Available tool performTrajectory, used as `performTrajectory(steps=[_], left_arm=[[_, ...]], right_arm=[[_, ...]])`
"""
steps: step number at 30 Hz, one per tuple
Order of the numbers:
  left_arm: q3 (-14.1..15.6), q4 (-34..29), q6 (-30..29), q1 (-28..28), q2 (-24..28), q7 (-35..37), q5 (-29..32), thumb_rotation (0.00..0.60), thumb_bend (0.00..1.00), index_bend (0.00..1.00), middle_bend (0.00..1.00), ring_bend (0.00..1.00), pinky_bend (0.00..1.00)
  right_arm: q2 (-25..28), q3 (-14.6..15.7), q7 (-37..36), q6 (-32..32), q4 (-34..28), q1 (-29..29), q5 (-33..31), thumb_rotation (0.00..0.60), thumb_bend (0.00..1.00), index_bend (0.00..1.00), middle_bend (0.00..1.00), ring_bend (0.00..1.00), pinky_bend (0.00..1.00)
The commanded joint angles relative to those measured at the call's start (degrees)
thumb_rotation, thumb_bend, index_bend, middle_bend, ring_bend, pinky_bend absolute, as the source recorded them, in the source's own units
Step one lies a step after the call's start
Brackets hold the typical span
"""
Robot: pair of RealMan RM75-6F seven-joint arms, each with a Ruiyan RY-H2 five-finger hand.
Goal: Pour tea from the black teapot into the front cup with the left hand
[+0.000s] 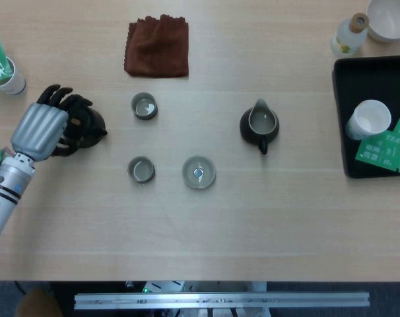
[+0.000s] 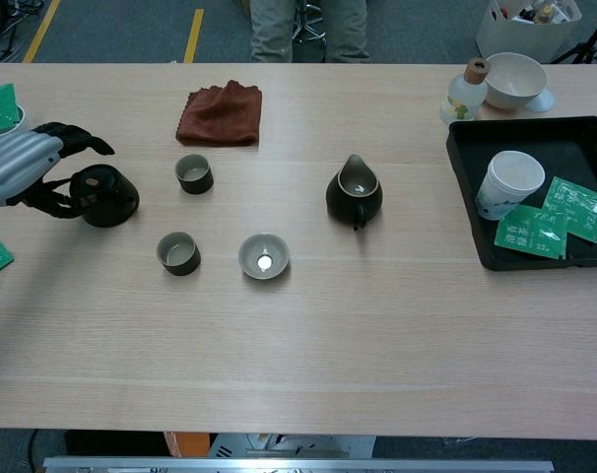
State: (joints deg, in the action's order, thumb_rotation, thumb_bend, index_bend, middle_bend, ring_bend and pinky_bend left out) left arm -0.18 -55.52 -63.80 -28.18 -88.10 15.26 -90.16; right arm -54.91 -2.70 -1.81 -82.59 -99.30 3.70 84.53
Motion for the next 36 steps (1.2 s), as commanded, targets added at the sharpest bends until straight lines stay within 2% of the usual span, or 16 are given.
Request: performTrajectory(steps=[1,16,29,31,32,34,35,36], left_arm=[[-0.67,-1.01,0.38,-0.87,0.68,-0.64,0.37,0.600,0.22,0.21,0.24,0.12,0.09],[-3.11,-7.87,4.80,-5.24,4.47,-6.32,3.19,0.600,0.22,0.22,0.24,0.12,0.09],[-2.95,-10.62,9.98,-6.59,6.40,-14.41,7.23,0.600,0.22,0.23,0.25,0.12,0.09],[-3.29,-10.98,10.90,-7.05,6.41,-15.55,8.14,0.564,0.22,0.23,0.25,0.12,0.09],[-3.47,-11.17,11.31,-7.26,6.39,-16.01,8.58,0.520,0.22,0.23,0.26,0.12,0.09],[-3.91,-11.63,12.38,-7.79,6.26,-17.14,9.71,0.382,0.22,0.23,0.26,0.12,0.09],[-4.14,-11.82,12.92,-8.09,6.11,-17.88,10.33,0.337,0.22,0.23,0.26,0.12,0.09],[-4.28,-11.92,13.39,-8.33,6.00,-18.51,10.82,0.322,0.22,0.23,0.25,0.12,0.09]], right_arm=[[-0.18,0.00,-0.49,-0.07,0.49,-0.14,-0.12,0.600,0.00,0.21,0.17,0.00,0.00],[-0.68,0.06,-2.52,-0.45,2.36,-0.71,-0.17,0.600,0.00,0.21,0.17,0.00,0.00],[-0.51,0.07,-2.67,-0.79,2.39,-1.06,-0.06,0.600,0.00,0.21,0.17,0.00,0.00],[-0.46,0.06,-2.62,-0.82,2.32,-1.08,-0.04,0.600,0.00,0.21,0.17,0.00,0.00],[-0.43,0.05,-2.59,-0.85,2.30,-1.10,-0.03,0.600,0.00,0.21,0.17,0.00,0.00],[-0.36,0.05,-2.53,-0.88,2.24,-1.16,-0.08,0.600,0.00,0.21,0.17,0.00,0.00],[-0.33,0.03,-2.51,-0.89,2.22,-1.19,-0.13,0.600,0.00,0.21,0.17,0.00,0.00],[-0.32,0.03,-2.48,-0.91,2.21,-1.22,-0.15,0.600,0.00,0.21,0.17,0.00,0.00]])
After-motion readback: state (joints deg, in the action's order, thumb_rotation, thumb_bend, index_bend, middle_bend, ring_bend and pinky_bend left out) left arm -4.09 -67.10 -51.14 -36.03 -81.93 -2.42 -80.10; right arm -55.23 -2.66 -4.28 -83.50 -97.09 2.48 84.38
